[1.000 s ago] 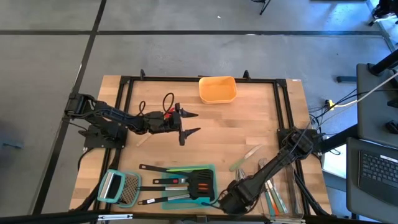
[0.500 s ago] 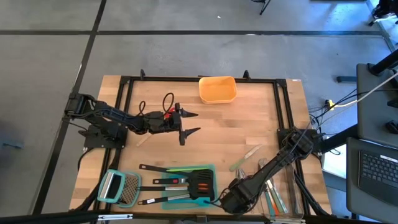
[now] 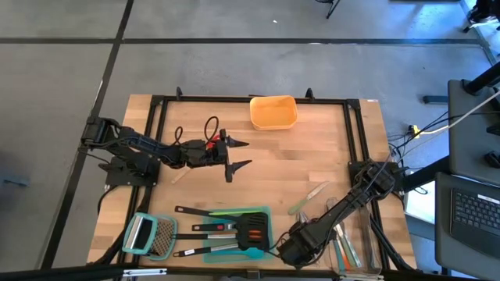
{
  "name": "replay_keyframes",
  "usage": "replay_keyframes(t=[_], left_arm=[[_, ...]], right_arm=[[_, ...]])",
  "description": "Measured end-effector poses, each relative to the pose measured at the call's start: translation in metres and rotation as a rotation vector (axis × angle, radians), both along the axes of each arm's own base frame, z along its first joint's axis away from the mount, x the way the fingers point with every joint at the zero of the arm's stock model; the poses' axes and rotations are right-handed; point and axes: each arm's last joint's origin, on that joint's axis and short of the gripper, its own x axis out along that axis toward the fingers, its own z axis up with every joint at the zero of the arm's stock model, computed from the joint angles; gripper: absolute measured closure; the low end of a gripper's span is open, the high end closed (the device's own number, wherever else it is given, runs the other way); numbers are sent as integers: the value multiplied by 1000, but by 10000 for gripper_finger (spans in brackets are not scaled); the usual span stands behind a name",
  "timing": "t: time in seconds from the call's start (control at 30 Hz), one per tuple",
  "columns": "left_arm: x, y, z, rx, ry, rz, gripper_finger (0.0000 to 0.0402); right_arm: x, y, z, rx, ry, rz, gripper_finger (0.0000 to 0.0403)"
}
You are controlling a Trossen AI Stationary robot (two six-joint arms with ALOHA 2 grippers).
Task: Pick & Place Kitchen Items
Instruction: Put the ice scoop into the yellow bin
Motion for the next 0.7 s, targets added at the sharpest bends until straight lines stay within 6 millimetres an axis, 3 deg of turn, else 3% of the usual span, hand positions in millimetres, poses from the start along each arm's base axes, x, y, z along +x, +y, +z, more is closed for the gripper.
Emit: replay_keyframes(t=[0.47, 0.7], left_arm=[[0, 0, 0, 0, 0, 0, 112], [0, 0, 0, 0, -1, 0, 112]], right_arm=[[-1, -1, -5, -15, 1, -39, 277], [-4, -4, -12, -2, 8, -50, 285]])
